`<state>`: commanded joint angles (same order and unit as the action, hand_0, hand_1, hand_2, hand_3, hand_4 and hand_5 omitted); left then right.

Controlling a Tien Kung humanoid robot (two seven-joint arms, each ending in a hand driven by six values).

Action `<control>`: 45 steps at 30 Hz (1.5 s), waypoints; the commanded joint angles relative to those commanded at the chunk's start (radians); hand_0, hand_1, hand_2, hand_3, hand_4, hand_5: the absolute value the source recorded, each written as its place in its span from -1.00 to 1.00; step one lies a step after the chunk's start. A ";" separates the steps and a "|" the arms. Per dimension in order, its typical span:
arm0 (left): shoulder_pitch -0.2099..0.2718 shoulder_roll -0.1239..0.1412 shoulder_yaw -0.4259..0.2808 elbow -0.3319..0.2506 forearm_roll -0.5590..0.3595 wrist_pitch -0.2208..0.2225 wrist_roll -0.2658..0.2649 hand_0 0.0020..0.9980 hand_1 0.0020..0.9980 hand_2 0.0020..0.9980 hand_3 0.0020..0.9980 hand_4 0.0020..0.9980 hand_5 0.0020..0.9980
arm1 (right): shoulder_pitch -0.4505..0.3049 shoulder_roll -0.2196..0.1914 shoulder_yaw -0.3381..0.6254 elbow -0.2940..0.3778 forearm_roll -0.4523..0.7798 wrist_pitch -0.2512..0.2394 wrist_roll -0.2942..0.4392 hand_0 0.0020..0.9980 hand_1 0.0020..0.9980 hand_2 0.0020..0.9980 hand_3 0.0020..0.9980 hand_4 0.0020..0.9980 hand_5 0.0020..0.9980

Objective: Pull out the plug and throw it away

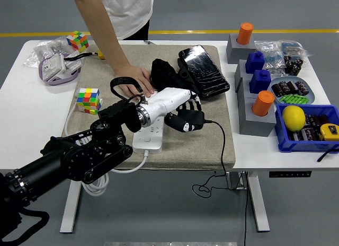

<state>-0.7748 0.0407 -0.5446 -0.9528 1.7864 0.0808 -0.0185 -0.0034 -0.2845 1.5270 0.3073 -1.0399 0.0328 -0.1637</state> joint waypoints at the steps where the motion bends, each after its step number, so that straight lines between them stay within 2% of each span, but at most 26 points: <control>1: -0.001 -0.003 0.008 0.010 -0.004 0.004 -0.004 -0.06 -0.02 -0.05 0.10 0.41 -1.00 | 0.000 0.000 0.000 -0.001 -0.001 0.001 0.000 0.14 0.29 0.34 0.12 0.92 -0.11; 6: 0.000 -0.012 0.029 0.050 -0.026 0.033 -0.033 -0.06 -0.02 -0.05 0.10 0.41 -1.00 | -0.002 0.001 0.000 -0.002 -0.001 0.002 0.000 0.14 0.29 0.34 0.12 0.92 -0.11; 7: 0.001 -0.012 0.031 0.055 -0.028 0.036 -0.035 0.11 0.11 0.01 0.12 0.48 -1.00 | -0.002 0.001 -0.001 -0.001 -0.001 0.002 0.000 0.14 0.29 0.34 0.12 0.92 -0.11; 8: 0.001 -0.012 0.033 0.059 -0.029 0.038 -0.038 0.11 0.11 0.01 0.12 0.48 -1.00 | -0.002 0.001 -0.001 -0.001 0.000 0.002 0.000 0.14 0.29 0.34 0.12 0.92 -0.11; 12: 0.000 -0.011 0.038 0.072 -0.028 0.026 -0.031 0.11 0.11 0.01 0.12 0.48 -1.00 | -0.002 0.001 -0.001 -0.001 0.000 0.001 0.000 0.14 0.29 0.34 0.12 0.92 -0.11; 13: 0.000 -0.011 0.039 0.075 -0.027 0.023 -0.029 0.57 0.58 0.49 0.61 0.93 -0.93 | -0.002 0.001 0.000 -0.001 0.000 0.001 0.001 0.14 0.29 0.34 0.12 0.92 -0.10; 18: 0.002 -0.010 0.041 0.082 -0.007 0.001 -0.010 0.57 0.58 0.49 0.61 0.93 -0.93 | 0.000 0.000 -0.002 0.001 0.001 0.000 0.001 0.14 0.29 0.34 0.12 0.92 -0.10; 19: 0.003 -0.009 0.040 0.082 -0.001 -0.001 -0.009 0.90 0.92 0.89 0.98 1.00 -0.40 | 0.000 0.000 -0.002 0.001 0.001 0.000 0.002 0.14 0.29 0.34 0.12 0.92 -0.11; 23: 0.013 -0.004 0.020 0.067 0.031 0.003 -0.012 0.90 0.92 0.89 0.98 1.00 -0.40 | -0.001 0.002 0.001 0.000 0.000 0.001 0.001 0.14 0.29 0.34 0.12 0.92 -0.11; 24: 0.015 -0.002 0.013 0.060 0.039 0.002 -0.015 0.90 0.92 0.89 0.98 1.00 -0.40 | -0.001 0.002 0.002 0.000 -0.001 0.002 0.001 0.14 0.29 0.34 0.12 0.92 -0.11; 25: 0.018 -0.001 0.007 0.054 0.046 0.001 -0.015 1.00 1.00 1.00 1.00 1.00 0.18 | -0.002 0.001 0.003 0.000 -0.001 0.002 0.001 0.14 0.29 0.34 0.12 0.92 -0.11; 30: 0.053 0.013 -0.036 -0.007 0.068 0.007 -0.017 1.00 1.00 1.00 1.00 1.00 0.18 | -0.002 0.002 0.004 0.000 -0.002 0.003 0.001 0.14 0.29 0.34 0.12 0.92 -0.11; 31: 0.071 0.023 -0.057 -0.035 0.078 0.015 -0.018 1.00 1.00 1.00 1.00 1.00 0.25 | -0.002 0.002 0.005 0.001 -0.002 0.002 0.002 0.14 0.29 0.34 0.12 0.92 -0.11; 36: 0.148 0.073 -0.134 -0.160 0.082 0.065 -0.037 1.00 1.00 1.00 1.00 1.00 0.25 | -0.005 0.004 0.011 0.000 -0.005 0.004 0.002 0.14 0.29 0.34 0.12 0.92 -0.11; 37: 0.164 0.084 -0.152 -0.188 0.075 0.071 -0.039 0.29 0.59 0.68 1.00 1.00 -0.19 | -0.006 0.004 0.012 0.000 -0.006 0.005 0.002 0.14 0.29 0.34 0.12 0.92 -0.10; 40: 0.202 0.111 -0.195 -0.250 0.072 0.080 -0.038 0.29 0.59 0.68 1.00 1.00 -0.19 | -0.008 0.004 0.014 0.000 -0.008 0.006 0.002 0.14 0.29 0.34 0.12 0.92 -0.10; 42: 0.242 0.140 -0.238 -0.303 0.065 0.076 -0.027 0.29 0.59 0.68 1.00 1.00 -0.19 | -0.008 0.004 0.015 0.000 -0.008 0.007 0.003 0.14 0.29 0.34 0.12 0.92 -0.10; 43: 0.257 0.150 -0.254 -0.326 0.066 0.073 -0.022 -0.58 -0.62 -0.42 0.76 0.25 -0.89 | -0.007 0.004 0.015 0.001 -0.008 0.006 0.003 0.14 0.29 0.34 0.12 0.92 -0.10; 45: 0.279 0.168 -0.274 -0.357 0.067 0.069 -0.013 -0.58 -0.62 -0.42 0.76 0.25 -0.89 | -0.006 0.004 0.015 0.002 -0.007 0.006 0.004 0.14 0.29 0.34 0.12 0.92 -0.10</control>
<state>-0.4960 0.2083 -0.8190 -1.3103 1.8536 0.1493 -0.0316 -0.0095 -0.2807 1.5419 0.3097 -1.0468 0.0390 -0.1596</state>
